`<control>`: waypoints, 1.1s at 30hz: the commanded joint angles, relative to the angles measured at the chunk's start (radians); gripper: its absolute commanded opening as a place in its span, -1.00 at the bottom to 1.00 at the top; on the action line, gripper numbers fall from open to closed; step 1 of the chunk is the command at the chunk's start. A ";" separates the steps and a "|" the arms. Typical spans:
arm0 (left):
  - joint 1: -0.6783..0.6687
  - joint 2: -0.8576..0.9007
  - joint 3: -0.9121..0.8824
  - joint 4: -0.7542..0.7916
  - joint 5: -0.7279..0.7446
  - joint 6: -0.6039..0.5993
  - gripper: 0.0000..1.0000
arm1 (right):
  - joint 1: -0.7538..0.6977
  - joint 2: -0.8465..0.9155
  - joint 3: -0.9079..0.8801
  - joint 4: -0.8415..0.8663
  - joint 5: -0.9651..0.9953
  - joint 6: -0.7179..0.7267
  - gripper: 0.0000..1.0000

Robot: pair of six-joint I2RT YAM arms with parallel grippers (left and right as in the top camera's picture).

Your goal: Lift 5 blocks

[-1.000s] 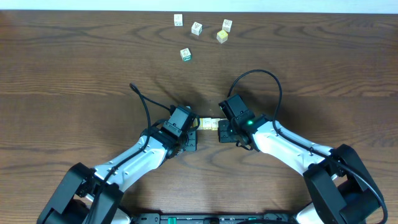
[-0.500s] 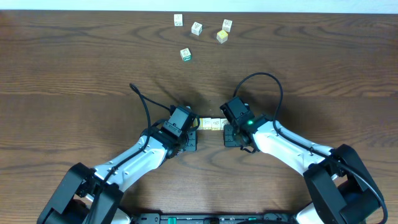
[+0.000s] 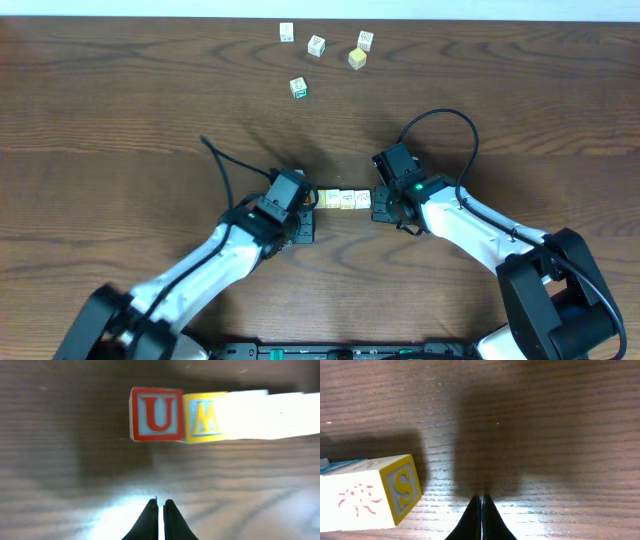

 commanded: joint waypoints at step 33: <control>0.238 -0.070 0.005 0.003 -0.004 0.131 -0.86 | -0.018 -0.002 -0.001 0.117 -0.135 -0.035 -0.98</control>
